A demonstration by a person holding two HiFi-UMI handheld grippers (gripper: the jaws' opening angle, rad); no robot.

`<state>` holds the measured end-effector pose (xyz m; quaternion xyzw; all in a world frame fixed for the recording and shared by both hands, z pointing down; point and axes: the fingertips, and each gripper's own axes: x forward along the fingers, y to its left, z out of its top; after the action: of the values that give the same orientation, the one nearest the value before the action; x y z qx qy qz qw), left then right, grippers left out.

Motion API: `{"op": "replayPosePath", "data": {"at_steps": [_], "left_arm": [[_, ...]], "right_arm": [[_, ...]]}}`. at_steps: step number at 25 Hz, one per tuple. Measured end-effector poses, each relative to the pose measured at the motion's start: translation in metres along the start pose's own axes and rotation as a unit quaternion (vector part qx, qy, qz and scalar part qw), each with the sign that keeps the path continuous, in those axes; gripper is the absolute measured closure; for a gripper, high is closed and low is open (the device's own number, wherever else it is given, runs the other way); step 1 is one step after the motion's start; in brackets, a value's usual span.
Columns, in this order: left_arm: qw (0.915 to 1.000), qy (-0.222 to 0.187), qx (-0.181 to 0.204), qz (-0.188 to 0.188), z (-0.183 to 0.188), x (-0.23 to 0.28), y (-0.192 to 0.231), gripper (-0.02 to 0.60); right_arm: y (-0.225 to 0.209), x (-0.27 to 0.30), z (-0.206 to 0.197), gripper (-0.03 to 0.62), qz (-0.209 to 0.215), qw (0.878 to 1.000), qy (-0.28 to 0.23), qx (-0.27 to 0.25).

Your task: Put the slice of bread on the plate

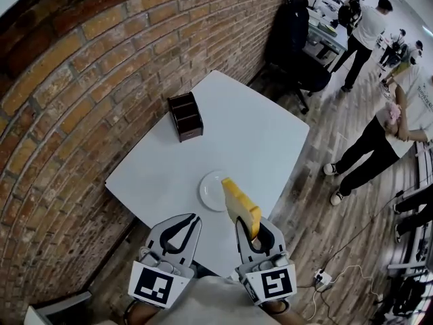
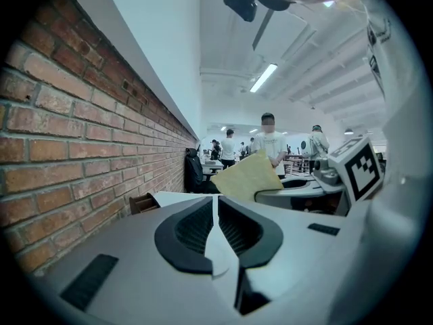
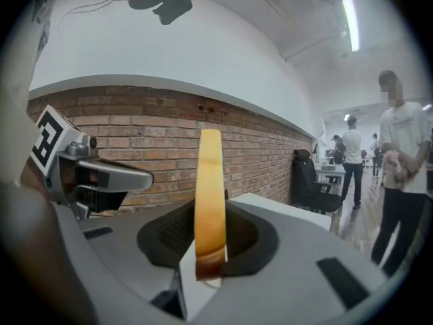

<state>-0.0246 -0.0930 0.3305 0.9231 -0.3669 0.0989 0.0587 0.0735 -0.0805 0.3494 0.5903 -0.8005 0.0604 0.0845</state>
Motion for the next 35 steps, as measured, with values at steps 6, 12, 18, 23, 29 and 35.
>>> {"op": "replayPosePath", "data": {"at_steps": [6, 12, 18, 23, 29, 35], "left_arm": [[1.0000, 0.005, -0.002, 0.007, -0.003, 0.002, 0.004, 0.551], [0.9999, 0.009, -0.001, 0.013, -0.003, 0.004, 0.008, 0.551], [0.9998, 0.014, 0.002, 0.011, -0.005, 0.008, 0.009, 0.551], [0.9997, 0.020, -0.001, 0.011, -0.008, 0.013, 0.008, 0.551], [0.9994, 0.033, -0.007, 0.012, -0.017, 0.023, 0.010, 0.551], [0.9983, 0.055, -0.018, 0.014, -0.035, 0.039, 0.014, 0.551]], "right_arm": [[-0.004, 0.020, -0.020, 0.502, 0.005, 1.000, 0.027, -0.003], [-0.009, 0.035, -0.046, 0.502, 0.004, 0.999, 0.045, 0.000], [-0.009, 0.048, -0.059, 0.502, 0.007, 0.998, 0.058, 0.004], [-0.010, 0.056, -0.066, 0.502, 0.011, 0.998, 0.063, 0.011], [-0.013, 0.068, -0.075, 0.502, 0.015, 0.997, 0.072, 0.018], [-0.018, 0.079, -0.085, 0.502, 0.018, 0.996, 0.084, 0.024]]}}
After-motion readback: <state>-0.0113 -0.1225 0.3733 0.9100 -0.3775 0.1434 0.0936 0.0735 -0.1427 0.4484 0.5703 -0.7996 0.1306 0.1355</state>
